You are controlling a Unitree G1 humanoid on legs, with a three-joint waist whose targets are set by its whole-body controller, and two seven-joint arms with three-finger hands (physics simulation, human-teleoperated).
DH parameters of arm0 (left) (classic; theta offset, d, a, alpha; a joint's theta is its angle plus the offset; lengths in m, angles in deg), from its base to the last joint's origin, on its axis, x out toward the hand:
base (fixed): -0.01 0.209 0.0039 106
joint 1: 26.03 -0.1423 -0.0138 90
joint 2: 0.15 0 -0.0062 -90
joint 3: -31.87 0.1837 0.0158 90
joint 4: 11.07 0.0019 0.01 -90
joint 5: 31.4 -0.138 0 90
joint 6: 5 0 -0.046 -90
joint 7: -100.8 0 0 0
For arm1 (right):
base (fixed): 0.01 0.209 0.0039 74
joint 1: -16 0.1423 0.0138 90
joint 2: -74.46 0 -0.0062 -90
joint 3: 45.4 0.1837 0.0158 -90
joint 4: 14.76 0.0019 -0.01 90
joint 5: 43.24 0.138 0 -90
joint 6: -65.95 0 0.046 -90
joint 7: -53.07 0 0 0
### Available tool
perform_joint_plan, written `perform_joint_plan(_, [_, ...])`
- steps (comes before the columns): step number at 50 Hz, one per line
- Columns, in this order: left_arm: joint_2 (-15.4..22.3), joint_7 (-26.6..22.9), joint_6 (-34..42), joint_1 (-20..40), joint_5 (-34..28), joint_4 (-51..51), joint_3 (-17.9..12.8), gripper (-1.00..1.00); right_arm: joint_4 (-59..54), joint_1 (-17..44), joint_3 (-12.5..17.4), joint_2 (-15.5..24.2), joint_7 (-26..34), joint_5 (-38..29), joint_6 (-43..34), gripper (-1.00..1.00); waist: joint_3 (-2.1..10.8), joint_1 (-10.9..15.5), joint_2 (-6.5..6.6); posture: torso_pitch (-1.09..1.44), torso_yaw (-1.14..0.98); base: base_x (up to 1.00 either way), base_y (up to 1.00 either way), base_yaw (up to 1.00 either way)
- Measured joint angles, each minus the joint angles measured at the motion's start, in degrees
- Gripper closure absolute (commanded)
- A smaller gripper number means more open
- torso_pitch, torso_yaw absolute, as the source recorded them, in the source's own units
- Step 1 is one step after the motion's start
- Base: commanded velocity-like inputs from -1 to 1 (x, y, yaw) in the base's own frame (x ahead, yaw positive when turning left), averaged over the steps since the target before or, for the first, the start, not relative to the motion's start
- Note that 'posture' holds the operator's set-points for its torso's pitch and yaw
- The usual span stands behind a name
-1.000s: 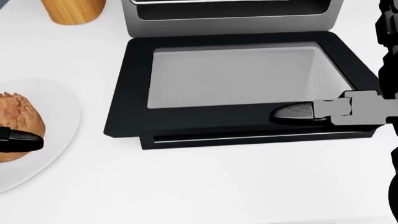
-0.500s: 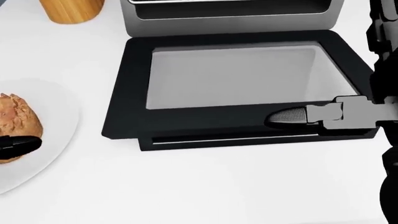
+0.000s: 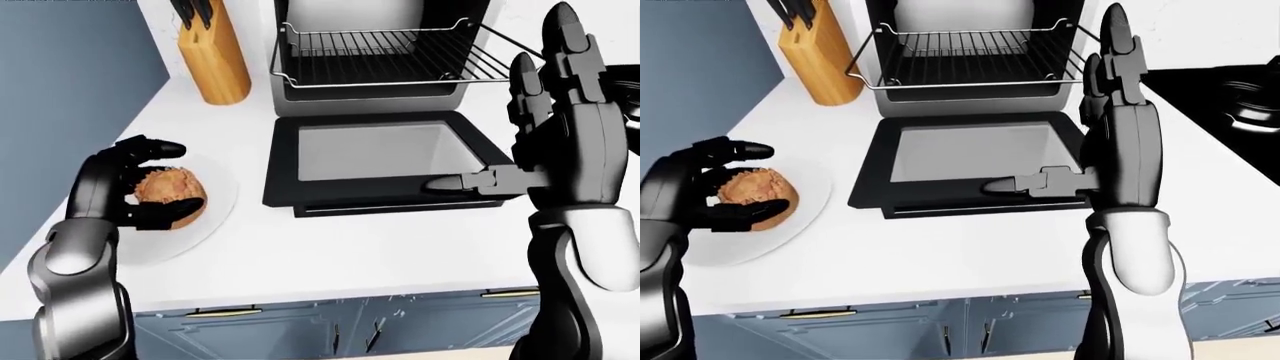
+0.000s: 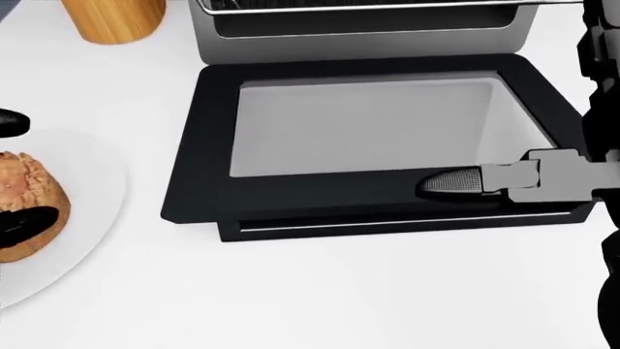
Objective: Place the scone on the top rack of the toaster oven.
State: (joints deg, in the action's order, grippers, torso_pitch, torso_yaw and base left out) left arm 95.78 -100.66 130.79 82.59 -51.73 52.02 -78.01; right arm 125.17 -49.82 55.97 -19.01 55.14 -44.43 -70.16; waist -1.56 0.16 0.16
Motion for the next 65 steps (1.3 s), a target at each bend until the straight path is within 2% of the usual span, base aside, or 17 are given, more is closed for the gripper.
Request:
perform_joint_plan(8, [-0.15,-0.20,-0.25,0.24,-0.53,0.16,0.34,0.18,0.11,-0.28,-0.29,-0.20,-0.07,-0.30,0.09,-1.00,-0.09,-0.06,-0.02,0.00,0.00,0.00,0.00,0.00])
perform_joint_plan(18, [0.78,-0.68,0.84,1.92,-0.61,0.14,0.45,0.44,-0.90,-0.82,-0.78,-0.74,0.06,-1.02,1.29,-1.00,-0.26,-0.08,-0.13,0.00,0.00,0.00,0.00,0.00])
perform_joint_plan(30, [1.66,-0.61,1.93,4.18,-1.13,0.00,1.56,0.55,-0.72,-0.80,-0.34,-0.64,0.19,-0.94,1.36,-1.00,-0.27,-0.07,-0.12,0.00,0.00,0.00,0.00,0.00])
perform_joint_plan(32, [1.99,-0.96,2.58,4.98,-1.31,-0.23,1.92,0.62,-0.72,-0.69,-0.18,-0.51,0.17,-0.87,1.24,-1.00,-0.35,-0.05,-0.17,0.00,0.00,0.00,0.00,0.00])
perform_joint_plan(38, [3.56,-2.41,5.24,10.58,-2.14,-0.26,4.02,0.65,-0.21,-0.37,0.14,-0.23,0.14,-0.45,0.63,-1.00,-0.44,0.05,-0.35,0.00,0.00,0.00,0.00,0.00])
perform_joint_plan(44, [6.13,-4.22,6.89,19.34,-3.12,3.14,6.44,0.67,0.77,-0.09,0.71,0.29,0.10,0.14,-0.19,-1.00,-0.54,0.07,-0.46,0.00,0.00,0.00,0.00,0.00])
perform_joint_plan(49, [6.77,-5.58,7.46,25.88,-4.10,5.46,8.37,0.70,1.95,-0.33,1.29,0.58,-0.01,0.57,-1.03,-1.00,-0.72,0.10,-0.54,0.00,0.00,0.00,0.00,0.00])
perform_joint_plan(58, [6.78,-8.14,8.46,39.31,-5.64,11.17,11.68,0.74,1.98,-1.76,1.01,-0.03,-0.50,0.90,0.09,-1.00,-1.12,0.06,-0.96,0.00,0.00,0.00,0.00,0.00])
perform_joint_plan(65, [4.10,-9.61,7.99,46.23,-7.72,14.43,14.16,0.75,1.40,-3.17,1.15,-0.64,-0.82,0.96,1.93,-1.00,-1.22,0.18,-1.09,0.00,0.00,0.00,0.00,0.00])
